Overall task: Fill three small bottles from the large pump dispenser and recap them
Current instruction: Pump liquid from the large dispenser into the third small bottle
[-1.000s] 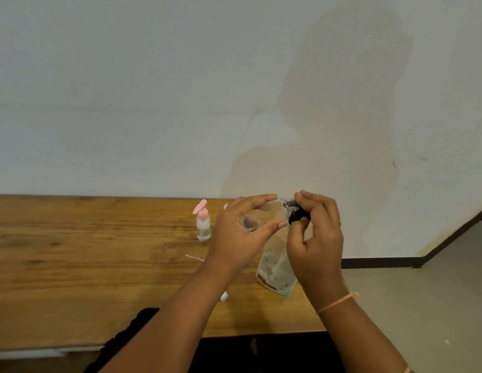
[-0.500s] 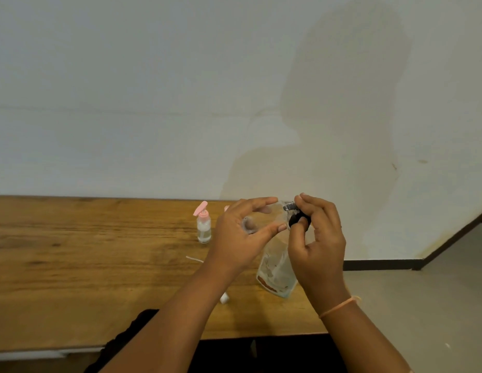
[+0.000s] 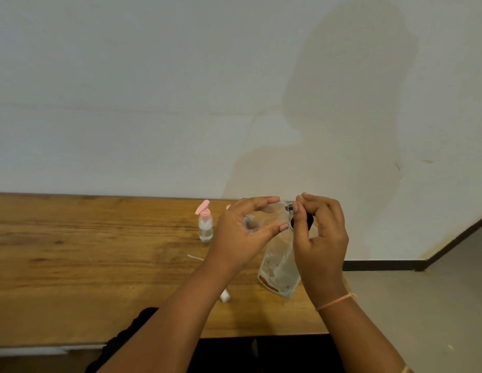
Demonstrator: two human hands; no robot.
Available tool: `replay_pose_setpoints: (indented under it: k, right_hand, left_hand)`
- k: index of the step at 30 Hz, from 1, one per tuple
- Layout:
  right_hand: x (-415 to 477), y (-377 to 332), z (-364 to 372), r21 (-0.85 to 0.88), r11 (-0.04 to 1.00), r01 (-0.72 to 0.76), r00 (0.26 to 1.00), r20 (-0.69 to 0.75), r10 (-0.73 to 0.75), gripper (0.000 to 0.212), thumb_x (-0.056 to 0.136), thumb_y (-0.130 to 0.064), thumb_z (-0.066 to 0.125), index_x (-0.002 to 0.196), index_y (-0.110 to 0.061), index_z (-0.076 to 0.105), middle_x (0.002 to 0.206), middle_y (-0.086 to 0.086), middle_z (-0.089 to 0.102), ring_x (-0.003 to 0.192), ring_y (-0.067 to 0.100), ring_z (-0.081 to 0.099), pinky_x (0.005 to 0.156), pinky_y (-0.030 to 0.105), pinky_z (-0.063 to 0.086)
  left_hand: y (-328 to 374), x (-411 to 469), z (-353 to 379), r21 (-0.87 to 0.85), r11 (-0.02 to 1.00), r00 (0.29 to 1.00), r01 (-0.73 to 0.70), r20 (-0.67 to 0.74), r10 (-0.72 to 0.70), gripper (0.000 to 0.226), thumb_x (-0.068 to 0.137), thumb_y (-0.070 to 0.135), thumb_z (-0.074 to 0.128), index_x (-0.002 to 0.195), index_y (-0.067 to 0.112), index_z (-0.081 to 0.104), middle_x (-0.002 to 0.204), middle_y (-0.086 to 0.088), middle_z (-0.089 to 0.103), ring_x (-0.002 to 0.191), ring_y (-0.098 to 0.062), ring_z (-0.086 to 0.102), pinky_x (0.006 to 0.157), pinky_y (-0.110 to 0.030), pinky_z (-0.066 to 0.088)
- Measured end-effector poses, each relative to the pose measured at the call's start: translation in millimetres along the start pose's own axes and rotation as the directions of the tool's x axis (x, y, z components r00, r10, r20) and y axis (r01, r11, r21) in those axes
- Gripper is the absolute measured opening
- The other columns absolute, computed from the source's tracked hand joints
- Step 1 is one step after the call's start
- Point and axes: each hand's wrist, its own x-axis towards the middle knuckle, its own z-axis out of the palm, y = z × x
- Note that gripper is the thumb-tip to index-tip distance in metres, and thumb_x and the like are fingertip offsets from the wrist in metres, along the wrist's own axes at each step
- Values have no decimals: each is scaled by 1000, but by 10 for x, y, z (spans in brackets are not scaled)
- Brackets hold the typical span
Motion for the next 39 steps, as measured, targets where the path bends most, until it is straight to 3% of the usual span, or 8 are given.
replay_pose_setpoints:
  k: [2,5,9,17,23,34,39]
  right_hand:
    - [-9,-16,0,15,1000,-16,1000,-5,16,17,91,-16,52,90,-4,65,96,6,57,96,3,54,84,7,42]
    - [46,-84,-2,42,998,-48,998,-35,49,8,89,-6,58,89,-8,65,94,6,57,95,-6,53,81,4,42]
    - [105,-151,-17,66,996,-63,997,-41,65,12,87,1,60,86,-9,66,89,5,56,93,-13,53,77,1,39]
    - [-4,40,25,27,999,21,1000,-18,-20,17,91,-13,52,88,-3,65,95,3,55,95,7,55,84,9,43]
    - [70,-126,-21,136,988,-71,995,-65,80,11,87,-7,58,84,-16,63,88,1,58,93,-7,55,79,5,42]
    - [-14,12,5,124,991,-41,998,-36,46,10,91,-16,52,91,-16,62,92,-1,58,96,-5,56,82,9,44]
    - [82,-100,-14,187,973,-138,984,-82,156,15,90,-2,58,85,-15,63,85,-1,61,86,-3,58,74,7,44]
  left_hand:
    - [14,-20,3,9,1000,1000,-4,-3,4,42,69,29,80,97,51,58,99,14,66,99,7,57,75,-6,47]
    - [64,-15,13,-14,999,999,-46,-18,45,42,70,25,79,98,48,58,99,14,65,98,9,56,71,-3,45]
    - [83,-16,3,-10,996,996,-87,-30,87,42,69,26,79,100,46,59,99,14,64,99,7,56,72,-3,44]
    - [-11,-8,14,-7,1000,1000,-10,-6,10,43,68,28,81,98,50,59,99,14,66,100,6,57,77,-8,48]
    - [60,-20,-1,-9,997,996,-82,-25,82,43,69,23,80,99,46,60,98,15,64,98,8,56,74,-4,45]
    - [-9,-21,-6,12,999,999,-38,0,38,44,68,26,81,98,50,59,98,18,65,98,7,56,75,-5,46]
    - [27,6,8,-35,996,997,-79,-9,78,43,69,24,81,101,46,61,99,13,66,100,2,58,76,-8,48]
